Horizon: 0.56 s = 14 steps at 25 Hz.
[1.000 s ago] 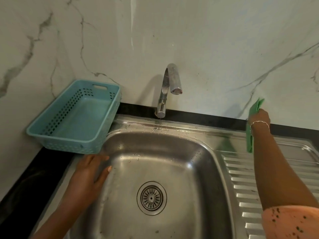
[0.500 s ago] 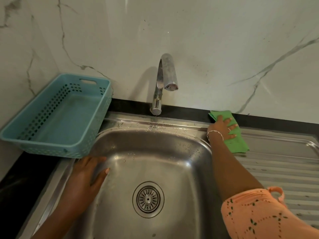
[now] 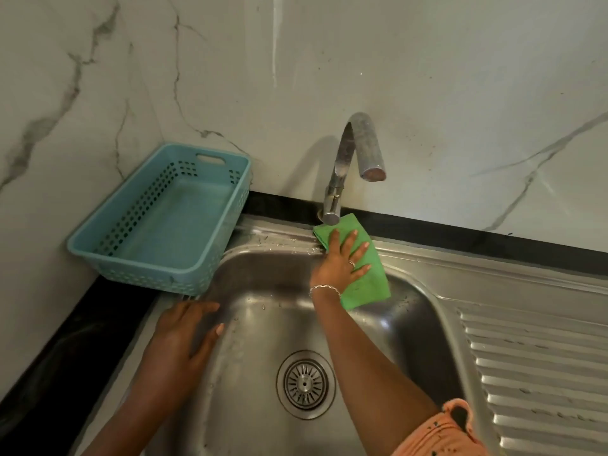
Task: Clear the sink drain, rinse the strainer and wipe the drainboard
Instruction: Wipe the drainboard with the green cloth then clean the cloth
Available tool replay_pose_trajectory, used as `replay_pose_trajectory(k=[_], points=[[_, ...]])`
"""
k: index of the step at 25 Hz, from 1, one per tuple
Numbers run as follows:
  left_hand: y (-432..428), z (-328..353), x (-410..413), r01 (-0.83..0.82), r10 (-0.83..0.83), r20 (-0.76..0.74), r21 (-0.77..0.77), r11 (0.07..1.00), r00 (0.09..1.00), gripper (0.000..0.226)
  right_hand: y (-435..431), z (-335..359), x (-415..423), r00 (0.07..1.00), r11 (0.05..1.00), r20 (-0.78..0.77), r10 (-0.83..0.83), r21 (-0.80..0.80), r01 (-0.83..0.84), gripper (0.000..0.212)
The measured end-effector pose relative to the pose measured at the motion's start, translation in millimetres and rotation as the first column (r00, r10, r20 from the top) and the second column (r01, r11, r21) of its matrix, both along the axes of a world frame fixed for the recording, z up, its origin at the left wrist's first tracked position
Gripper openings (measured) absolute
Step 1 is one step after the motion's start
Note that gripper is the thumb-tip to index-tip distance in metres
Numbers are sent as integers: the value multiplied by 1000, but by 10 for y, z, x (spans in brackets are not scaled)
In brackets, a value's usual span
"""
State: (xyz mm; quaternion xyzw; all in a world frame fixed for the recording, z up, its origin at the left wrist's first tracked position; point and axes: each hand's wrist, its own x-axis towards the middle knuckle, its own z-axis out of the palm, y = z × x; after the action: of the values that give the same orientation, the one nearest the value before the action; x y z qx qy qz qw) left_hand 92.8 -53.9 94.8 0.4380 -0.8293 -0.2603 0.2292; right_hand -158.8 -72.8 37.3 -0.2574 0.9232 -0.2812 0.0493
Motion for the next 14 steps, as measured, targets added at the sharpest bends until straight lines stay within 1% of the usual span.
replay_pose_trajectory(k=[2,5,7,10,13,14], points=[[-10,16,105,-33,33,-9,0,999,999,59,-163,-9,263,999,999,47,14,-37,-12,70],[-18,6,215,-75,75,-4,-13,997,997,43,-304,-12,491,996,998,78,31,-50,-27,69],[-13,-22,267,-107,107,-8,-3,994,994,40,-373,-11,655,992,994,64,111,-22,-110,70],[13,3,319,-162,161,-69,-7,987,985,43,-469,-2,871,973,972,32,229,38,-230,66],[-11,75,347,-339,322,-150,-112,934,935,36,-517,-19,956,948,944,-2,317,94,-315,62],[-30,109,336,-409,385,-187,-110,906,904,44,-514,-30,987,927,921,-22,375,122,-370,62]])
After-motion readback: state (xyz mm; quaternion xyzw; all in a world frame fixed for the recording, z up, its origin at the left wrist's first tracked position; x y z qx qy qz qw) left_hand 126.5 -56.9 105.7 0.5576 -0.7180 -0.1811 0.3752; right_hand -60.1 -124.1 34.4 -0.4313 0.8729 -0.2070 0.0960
